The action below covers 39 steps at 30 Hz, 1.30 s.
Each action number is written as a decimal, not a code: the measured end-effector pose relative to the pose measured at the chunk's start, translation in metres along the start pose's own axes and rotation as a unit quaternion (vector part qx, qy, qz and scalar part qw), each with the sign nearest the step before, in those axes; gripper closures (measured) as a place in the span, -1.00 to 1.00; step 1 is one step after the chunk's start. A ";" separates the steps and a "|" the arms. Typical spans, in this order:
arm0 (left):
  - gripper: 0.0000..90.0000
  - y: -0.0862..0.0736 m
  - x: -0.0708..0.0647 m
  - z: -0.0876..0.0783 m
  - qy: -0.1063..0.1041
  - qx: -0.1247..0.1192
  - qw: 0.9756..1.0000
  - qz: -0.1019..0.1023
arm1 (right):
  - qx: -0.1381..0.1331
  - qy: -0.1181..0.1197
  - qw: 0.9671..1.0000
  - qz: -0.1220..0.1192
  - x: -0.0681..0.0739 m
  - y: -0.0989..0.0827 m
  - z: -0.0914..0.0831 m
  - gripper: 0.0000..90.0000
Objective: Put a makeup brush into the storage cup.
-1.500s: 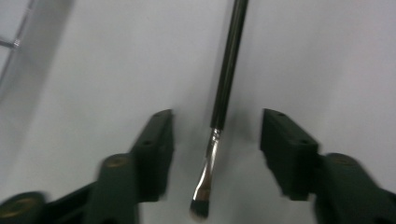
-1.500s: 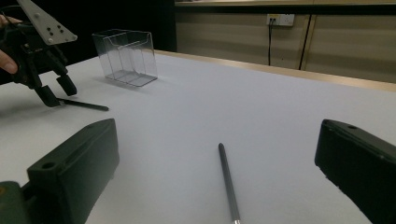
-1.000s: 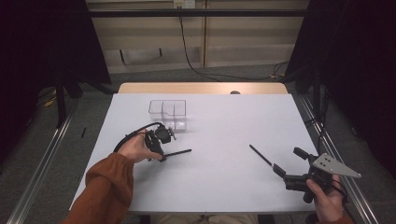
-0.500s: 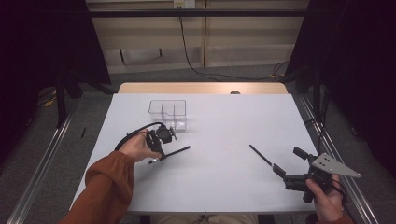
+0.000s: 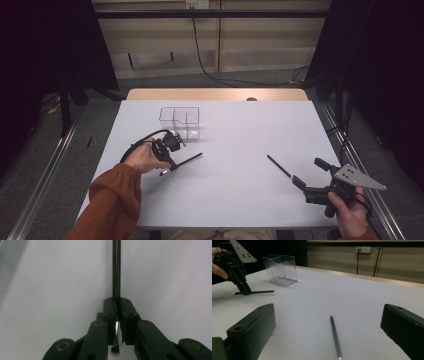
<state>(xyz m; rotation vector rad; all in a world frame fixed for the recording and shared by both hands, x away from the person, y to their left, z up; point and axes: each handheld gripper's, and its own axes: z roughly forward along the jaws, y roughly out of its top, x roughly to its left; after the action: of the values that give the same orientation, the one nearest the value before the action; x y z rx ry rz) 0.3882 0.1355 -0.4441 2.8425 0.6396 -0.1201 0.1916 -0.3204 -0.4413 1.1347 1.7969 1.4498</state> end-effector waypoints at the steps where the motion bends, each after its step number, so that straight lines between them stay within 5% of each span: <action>1: 0.88 -0.001 0.001 -0.001 -0.004 -0.001 1.000 -0.002 | 0.000 0.000 1.000 0.000 0.000 0.000 0.000 -1.00; 11: 0.88 -0.004 0.002 -0.011 0.003 -0.033 0.999 -0.017 | 0.000 -0.001 1.000 -0.002 0.000 0.000 0.000 -1.00; 18: 0.88 -0.014 0.006 -0.024 -0.022 -0.104 0.993 -0.047 | 0.000 -0.001 1.000 -0.001 0.000 0.000 0.000 -1.00; 23: 0.88 -0.021 0.008 -0.026 -0.025 -0.137 0.988 -0.070 | -0.001 -0.001 1.000 -0.001 0.000 0.000 0.000 -1.00; 31: 0.88 -0.031 0.007 -0.034 -0.018 -0.195 0.977 -0.079 | 0.000 -0.002 1.000 0.000 0.000 0.000 0.000 -1.00; 39: 0.88 -0.039 0.001 -0.039 -0.013 -0.259 0.961 -0.093 | -0.001 -0.002 1.000 -0.001 0.000 0.000 0.000 -1.00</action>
<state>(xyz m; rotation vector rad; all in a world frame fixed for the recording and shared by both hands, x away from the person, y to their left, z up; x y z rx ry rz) 0.3735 0.1794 -0.4145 2.2742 0.7969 -0.0156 0.1915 -0.3207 -0.4412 1.1353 1.7935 1.4466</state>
